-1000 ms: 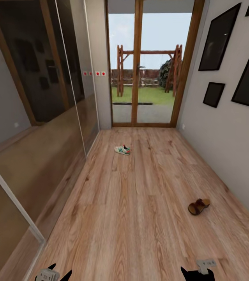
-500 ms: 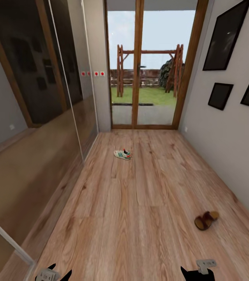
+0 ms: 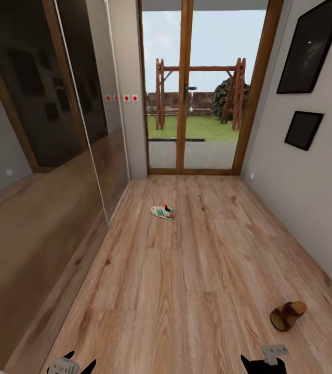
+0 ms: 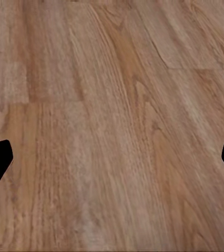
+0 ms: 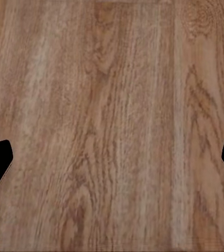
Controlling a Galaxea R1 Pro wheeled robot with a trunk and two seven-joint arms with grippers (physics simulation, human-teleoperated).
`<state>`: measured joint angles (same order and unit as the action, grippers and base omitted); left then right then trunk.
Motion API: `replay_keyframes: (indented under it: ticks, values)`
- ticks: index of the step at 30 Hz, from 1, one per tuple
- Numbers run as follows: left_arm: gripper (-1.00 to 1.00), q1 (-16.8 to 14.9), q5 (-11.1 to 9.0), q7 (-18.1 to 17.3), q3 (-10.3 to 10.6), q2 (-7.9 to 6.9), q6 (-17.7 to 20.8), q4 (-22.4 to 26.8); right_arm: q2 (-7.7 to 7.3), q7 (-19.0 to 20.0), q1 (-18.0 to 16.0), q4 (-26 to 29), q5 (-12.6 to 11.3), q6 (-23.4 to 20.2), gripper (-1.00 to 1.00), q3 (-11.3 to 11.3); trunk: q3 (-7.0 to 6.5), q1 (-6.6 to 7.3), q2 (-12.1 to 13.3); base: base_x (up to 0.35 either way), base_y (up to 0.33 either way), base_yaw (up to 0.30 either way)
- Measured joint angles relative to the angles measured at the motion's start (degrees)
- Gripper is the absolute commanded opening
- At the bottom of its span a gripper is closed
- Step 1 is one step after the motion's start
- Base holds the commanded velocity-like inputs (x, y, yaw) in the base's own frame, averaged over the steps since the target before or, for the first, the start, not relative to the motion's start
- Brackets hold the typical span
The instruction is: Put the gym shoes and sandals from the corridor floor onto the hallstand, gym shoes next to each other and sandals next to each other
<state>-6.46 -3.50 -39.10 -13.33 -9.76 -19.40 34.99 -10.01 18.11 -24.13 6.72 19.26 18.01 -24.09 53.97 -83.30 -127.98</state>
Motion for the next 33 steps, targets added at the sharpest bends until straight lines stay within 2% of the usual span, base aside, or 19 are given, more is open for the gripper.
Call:
replay_keyframes:
  ticks: [33]
  values:
    - [1.0, 0.0, 0.0, 0.0, 0.0, -0.09, 0.0, -0.48, 0.0, 0.0, 0.0, 0.0, 0.0, -0.03, 1.0, 0.04, 0.0, 0.0, 0.0, 0.337, 0.0, 0.0]
